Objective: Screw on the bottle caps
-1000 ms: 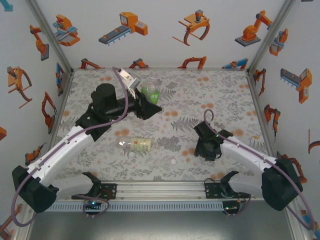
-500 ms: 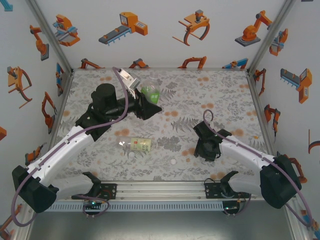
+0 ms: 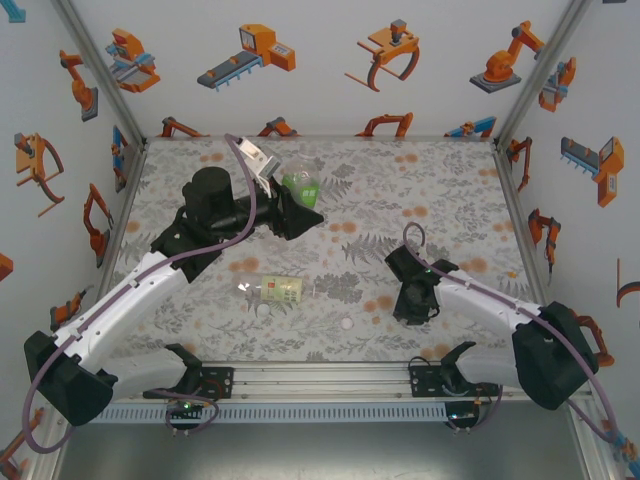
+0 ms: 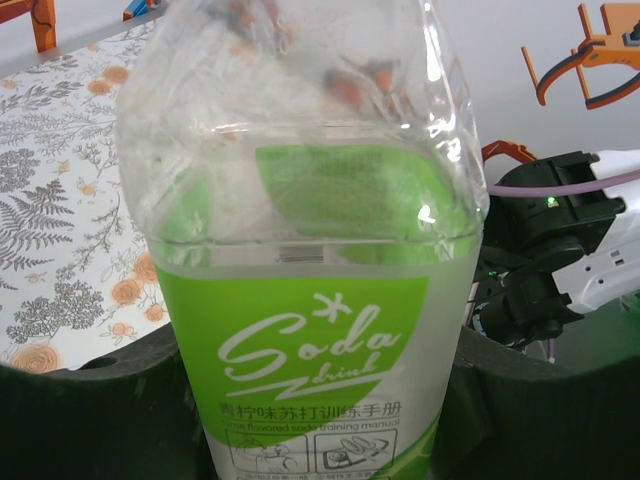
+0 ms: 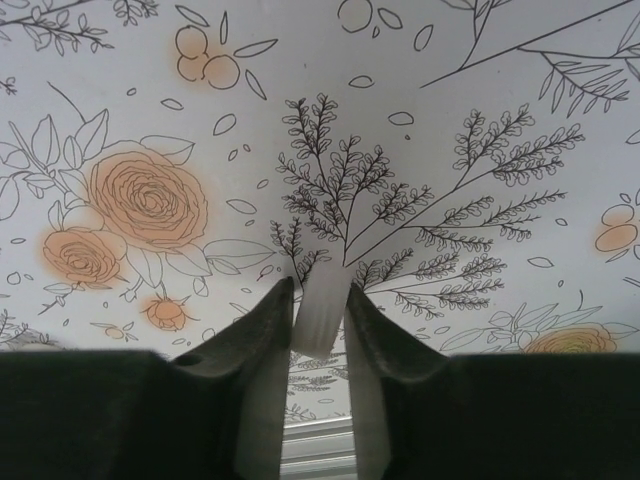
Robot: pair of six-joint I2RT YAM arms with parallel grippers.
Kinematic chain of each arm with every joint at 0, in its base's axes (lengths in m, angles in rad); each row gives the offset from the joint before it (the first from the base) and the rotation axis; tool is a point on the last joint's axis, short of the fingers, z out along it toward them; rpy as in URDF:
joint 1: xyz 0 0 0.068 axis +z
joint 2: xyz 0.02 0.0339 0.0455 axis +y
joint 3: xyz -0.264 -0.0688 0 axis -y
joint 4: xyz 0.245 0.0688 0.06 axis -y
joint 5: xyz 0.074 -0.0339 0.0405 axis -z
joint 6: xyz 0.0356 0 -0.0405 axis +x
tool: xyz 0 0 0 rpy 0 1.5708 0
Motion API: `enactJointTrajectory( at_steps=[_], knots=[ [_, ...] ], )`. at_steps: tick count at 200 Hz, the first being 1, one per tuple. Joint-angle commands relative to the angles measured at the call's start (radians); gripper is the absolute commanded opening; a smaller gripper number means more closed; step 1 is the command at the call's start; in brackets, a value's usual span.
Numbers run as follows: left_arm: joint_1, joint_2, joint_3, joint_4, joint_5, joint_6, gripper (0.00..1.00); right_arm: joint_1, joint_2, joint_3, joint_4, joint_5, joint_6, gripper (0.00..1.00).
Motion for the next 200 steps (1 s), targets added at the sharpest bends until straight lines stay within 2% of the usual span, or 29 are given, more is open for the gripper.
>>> enactJointTrajectory(
  at_steps=[1,32,62,87,124,169,200],
  knots=[
    [-0.004,-0.008,0.004,-0.004,-0.004,-0.015,0.11,0.006,0.009,-0.006,0.007,0.015,0.009,0.24],
    [-0.003,-0.017,0.003,-0.019,-0.012,-0.011,0.11,0.006,0.013,0.001,0.039,0.011,-0.001,0.17],
    [-0.004,-0.03,0.002,-0.038,-0.025,-0.004,0.11,0.005,0.025,0.018,0.15,-0.028,-0.041,0.16],
    [-0.003,-0.041,0.003,-0.05,-0.039,0.001,0.11,-0.003,0.06,0.027,0.334,-0.134,-0.083,0.17],
    [-0.003,-0.052,0.008,-0.068,-0.053,-0.003,0.11,-0.042,0.188,0.03,0.652,-0.376,-0.063,0.17],
    [-0.002,-0.07,0.011,-0.085,-0.07,-0.007,0.11,-0.127,0.311,-0.059,0.911,-0.524,0.05,0.22],
    [-0.001,-0.072,0.011,-0.085,-0.075,-0.007,0.11,-0.195,0.288,-0.134,0.871,-0.515,0.068,0.31]
  ],
)
